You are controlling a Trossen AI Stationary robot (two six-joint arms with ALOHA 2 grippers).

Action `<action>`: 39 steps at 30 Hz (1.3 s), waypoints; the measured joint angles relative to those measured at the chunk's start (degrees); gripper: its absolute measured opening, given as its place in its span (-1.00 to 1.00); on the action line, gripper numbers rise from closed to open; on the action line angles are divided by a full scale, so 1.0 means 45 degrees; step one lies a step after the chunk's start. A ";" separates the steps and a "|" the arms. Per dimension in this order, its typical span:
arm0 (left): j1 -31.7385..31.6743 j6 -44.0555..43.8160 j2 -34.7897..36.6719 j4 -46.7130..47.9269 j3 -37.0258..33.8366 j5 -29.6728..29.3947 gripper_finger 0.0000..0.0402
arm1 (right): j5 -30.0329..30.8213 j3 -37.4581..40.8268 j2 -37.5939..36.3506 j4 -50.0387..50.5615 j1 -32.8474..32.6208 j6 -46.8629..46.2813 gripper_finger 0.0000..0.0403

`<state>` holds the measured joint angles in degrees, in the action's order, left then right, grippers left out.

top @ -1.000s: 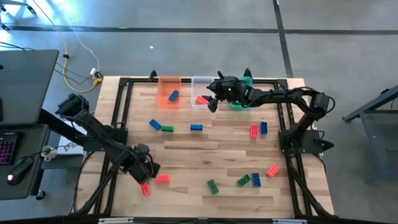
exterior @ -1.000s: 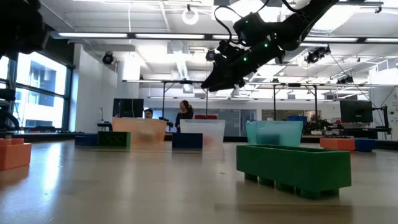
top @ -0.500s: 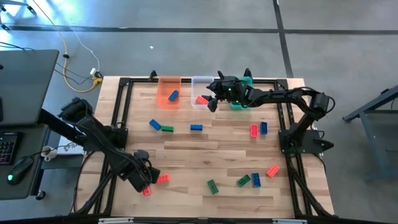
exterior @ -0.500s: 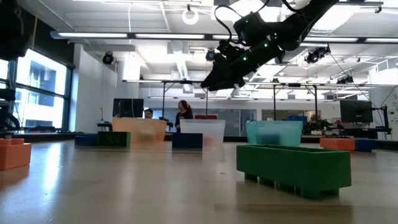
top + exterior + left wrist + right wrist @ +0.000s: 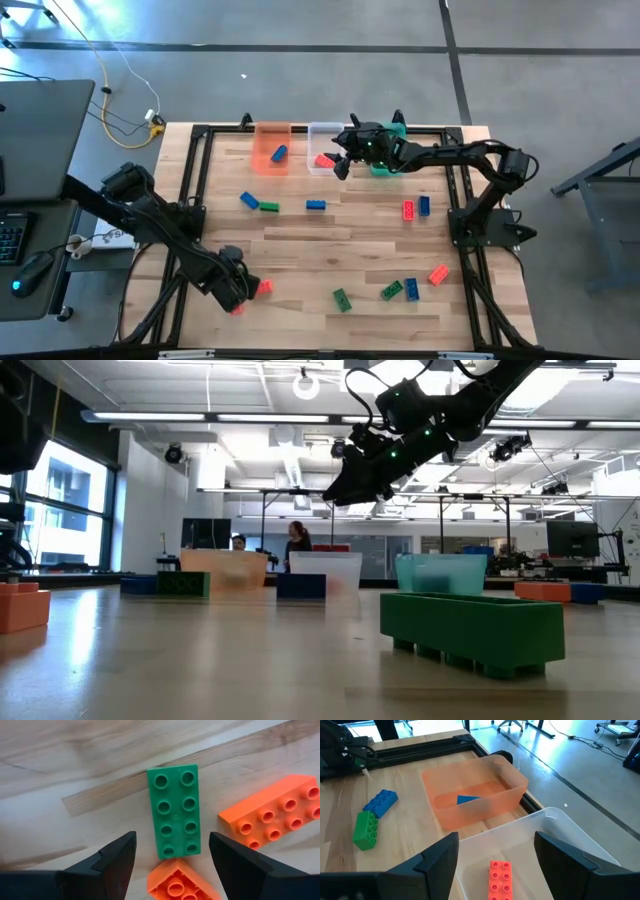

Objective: Sort & place blocks by color
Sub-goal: Put the green game piece into the green bin

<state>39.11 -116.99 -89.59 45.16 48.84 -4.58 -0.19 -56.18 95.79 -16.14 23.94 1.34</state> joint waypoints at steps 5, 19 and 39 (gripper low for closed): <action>0.0000 0.0027 -0.0369 -0.0295 -0.0001 -0.0005 0.20 | 0.0000 0.0000 0.0000 -0.0007 0.0000 0.0000 0.24; -0.0018 0.0634 -0.1251 -0.0389 0.0024 -0.0001 -0.19 | 0.0005 0.0000 0.0000 -0.0097 0.0000 -0.0005 0.24; -0.0889 0.3849 -0.0110 0.1017 -0.0024 -0.1664 -0.45 | -0.2417 -0.0007 -0.0656 -0.0212 -0.0305 -0.1762 0.24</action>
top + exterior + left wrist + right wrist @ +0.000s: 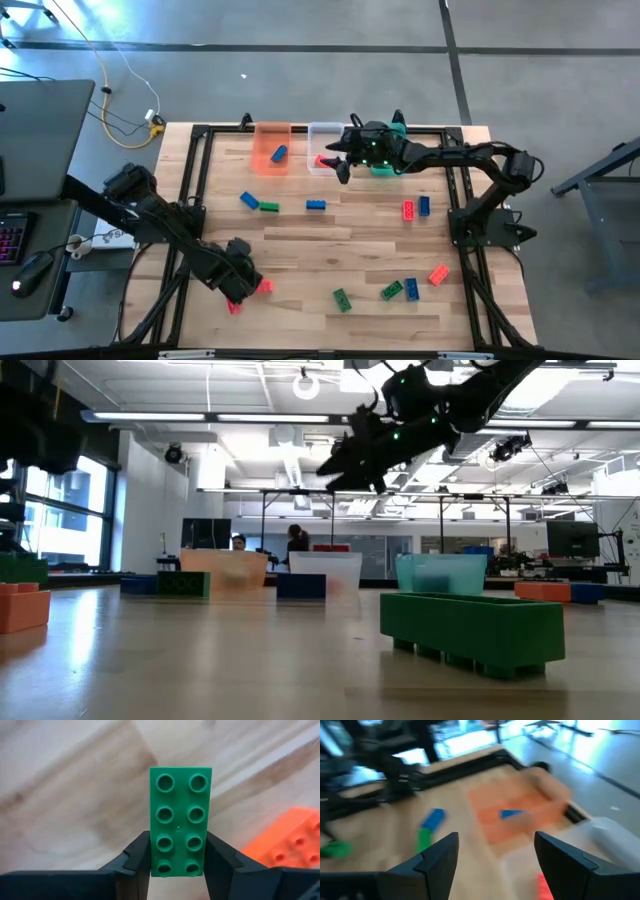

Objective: Sort & place blocks by color
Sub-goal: Put the green game piece into the green bin

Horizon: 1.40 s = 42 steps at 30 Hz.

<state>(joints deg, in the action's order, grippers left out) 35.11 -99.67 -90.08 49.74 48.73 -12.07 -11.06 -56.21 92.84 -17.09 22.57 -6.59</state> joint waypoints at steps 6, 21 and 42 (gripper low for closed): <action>-0.0912 0.2070 0.1203 0.0121 0.0004 -0.1219 -0.45 | -0.0719 -0.0008 -0.0760 0.0001 -0.0843 -0.0216 0.24; -0.4075 0.9896 0.2802 -0.2864 0.0015 -0.1905 -0.45 | -0.1590 -0.0008 -0.0966 0.0277 -0.3369 0.0463 0.24; -0.7123 1.9615 0.2696 -0.7109 0.0019 0.1147 -0.44 | -0.0101 -0.0003 -0.0966 0.0486 -0.4863 -0.0373 0.24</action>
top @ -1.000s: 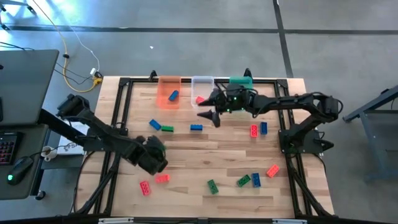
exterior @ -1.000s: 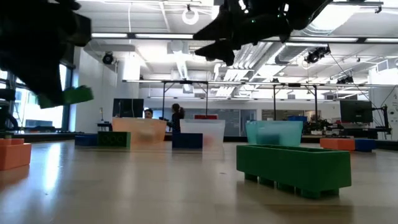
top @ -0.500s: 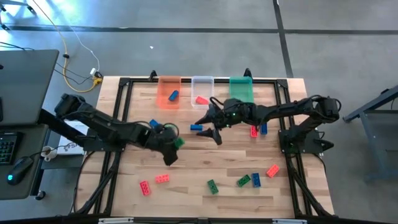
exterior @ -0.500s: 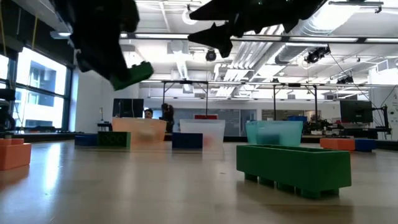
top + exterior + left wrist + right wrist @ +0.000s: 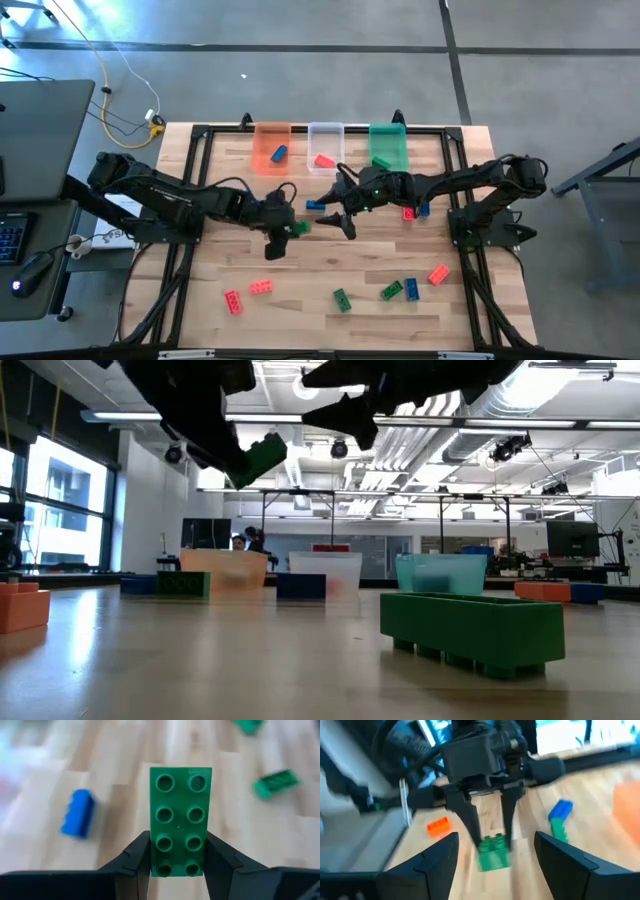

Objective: Sort & place blocks by color
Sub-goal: Put the green game piece into the green bin

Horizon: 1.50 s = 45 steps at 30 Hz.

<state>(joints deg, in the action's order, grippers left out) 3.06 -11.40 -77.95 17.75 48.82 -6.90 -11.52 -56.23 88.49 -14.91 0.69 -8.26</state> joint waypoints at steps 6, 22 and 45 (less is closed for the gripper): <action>-0.0859 0.0366 0.0000 -0.0632 0.0000 0.3409 -0.44 | -0.0456 0.0000 0.0000 0.0022 -0.0163 0.4662 0.24; -0.3207 -0.1387 0.0000 -0.2012 0.0048 0.8908 -0.44 | -0.1265 0.0015 0.0275 -0.0286 -0.0525 0.6626 0.24; -0.3294 -0.1471 -0.1530 -0.1197 0.2500 0.9491 -0.44 | -0.1567 0.0015 0.0262 -0.0450 -0.0525 0.7104 0.11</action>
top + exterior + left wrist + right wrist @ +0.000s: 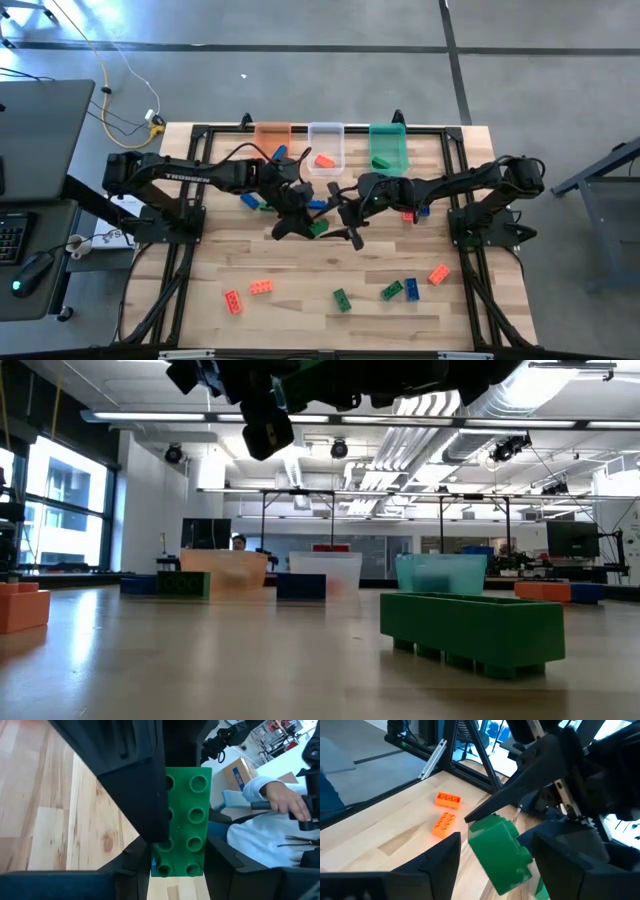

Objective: Sort & place blocks by color
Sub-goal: Put the green game piece into the green bin

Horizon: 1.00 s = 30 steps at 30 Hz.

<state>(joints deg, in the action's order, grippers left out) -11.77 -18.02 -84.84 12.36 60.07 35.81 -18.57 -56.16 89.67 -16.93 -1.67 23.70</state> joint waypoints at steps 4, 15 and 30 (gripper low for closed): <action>-0.0080 0.0001 0.0000 -0.0024 0.0045 0.0011 -0.44 | -0.0015 0.0000 0.0000 0.0066 0.0000 0.0027 -0.10; -0.0365 0.0039 0.0000 0.0005 0.0040 0.0264 -0.32 | 0.0021 -0.0005 -0.0015 0.0240 0.0015 0.0393 -0.63; -0.0395 0.1038 0.0000 -0.0073 0.0030 -0.0481 -0.03 | 0.1257 -0.0005 -0.0010 0.0534 -0.0010 0.0024 -0.65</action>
<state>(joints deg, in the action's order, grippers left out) -13.54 -13.35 -84.84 12.03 60.20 33.64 -12.91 -56.18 89.62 -14.53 -1.72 23.81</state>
